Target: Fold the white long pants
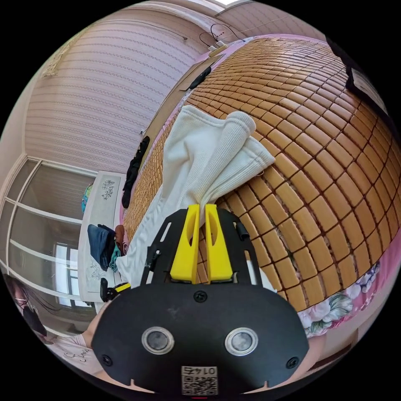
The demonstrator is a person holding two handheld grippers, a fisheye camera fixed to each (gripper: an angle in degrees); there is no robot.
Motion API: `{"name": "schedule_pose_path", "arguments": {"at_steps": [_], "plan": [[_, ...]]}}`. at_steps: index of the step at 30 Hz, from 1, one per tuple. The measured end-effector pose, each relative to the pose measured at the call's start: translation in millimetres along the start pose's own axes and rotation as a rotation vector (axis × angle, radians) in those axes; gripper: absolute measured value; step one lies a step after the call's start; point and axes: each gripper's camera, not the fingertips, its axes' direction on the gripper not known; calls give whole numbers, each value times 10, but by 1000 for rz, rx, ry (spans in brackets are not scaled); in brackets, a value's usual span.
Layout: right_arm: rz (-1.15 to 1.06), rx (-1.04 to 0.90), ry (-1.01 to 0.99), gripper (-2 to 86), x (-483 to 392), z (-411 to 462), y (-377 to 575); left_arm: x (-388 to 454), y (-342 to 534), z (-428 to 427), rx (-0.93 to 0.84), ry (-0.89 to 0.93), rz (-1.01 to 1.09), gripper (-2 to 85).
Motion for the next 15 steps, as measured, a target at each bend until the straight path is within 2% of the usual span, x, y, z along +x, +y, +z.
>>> {"name": "schedule_pose_path", "arguments": {"at_steps": [9,15], "plan": [[3,-12,-22,12,186,-450,590,191,192,-51,-71,55,117,-10],[-25,-26,3,13,197,-747,921,413,565,-28,-151,167,202,-10]]}}
